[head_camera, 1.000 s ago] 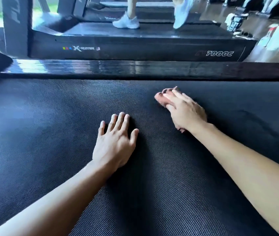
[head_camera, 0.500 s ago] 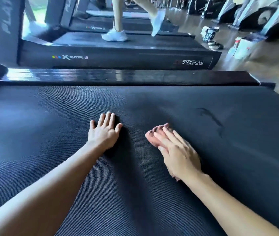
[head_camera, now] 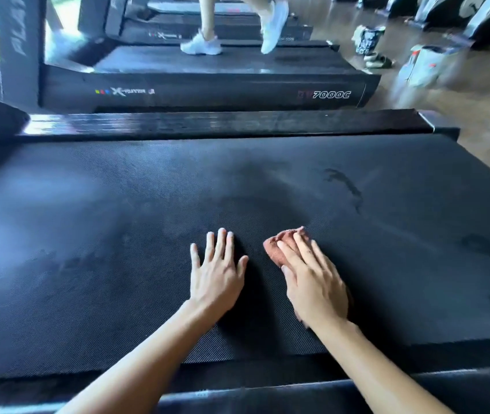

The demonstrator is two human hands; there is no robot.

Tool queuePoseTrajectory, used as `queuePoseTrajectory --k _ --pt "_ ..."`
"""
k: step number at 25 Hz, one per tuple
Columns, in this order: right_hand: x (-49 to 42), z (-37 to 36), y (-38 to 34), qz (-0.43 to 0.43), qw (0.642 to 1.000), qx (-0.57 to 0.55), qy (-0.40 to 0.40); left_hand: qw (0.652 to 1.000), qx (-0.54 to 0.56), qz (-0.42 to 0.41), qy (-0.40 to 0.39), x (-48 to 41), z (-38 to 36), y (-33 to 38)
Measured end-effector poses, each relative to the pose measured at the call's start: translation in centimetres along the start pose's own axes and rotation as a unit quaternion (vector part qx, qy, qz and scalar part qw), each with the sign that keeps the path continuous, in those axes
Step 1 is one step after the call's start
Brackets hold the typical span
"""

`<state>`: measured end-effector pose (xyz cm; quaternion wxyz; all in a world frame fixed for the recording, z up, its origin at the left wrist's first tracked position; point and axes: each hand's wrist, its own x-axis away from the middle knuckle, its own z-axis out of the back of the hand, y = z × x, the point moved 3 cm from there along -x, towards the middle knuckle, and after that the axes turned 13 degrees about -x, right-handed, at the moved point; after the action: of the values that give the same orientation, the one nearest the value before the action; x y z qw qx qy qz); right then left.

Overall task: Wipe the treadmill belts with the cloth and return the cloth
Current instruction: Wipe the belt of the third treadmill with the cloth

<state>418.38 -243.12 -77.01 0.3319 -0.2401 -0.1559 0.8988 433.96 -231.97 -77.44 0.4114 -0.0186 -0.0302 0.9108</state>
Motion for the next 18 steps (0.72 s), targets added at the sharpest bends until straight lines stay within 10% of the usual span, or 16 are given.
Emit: queuePoseTrajectory --k 18 --pt "1.2 0.5 0.1 0.038 0.999 -0.023 -0.023 1.000 -0.011 0.018 0.007 6.4 -0.5 0.5"
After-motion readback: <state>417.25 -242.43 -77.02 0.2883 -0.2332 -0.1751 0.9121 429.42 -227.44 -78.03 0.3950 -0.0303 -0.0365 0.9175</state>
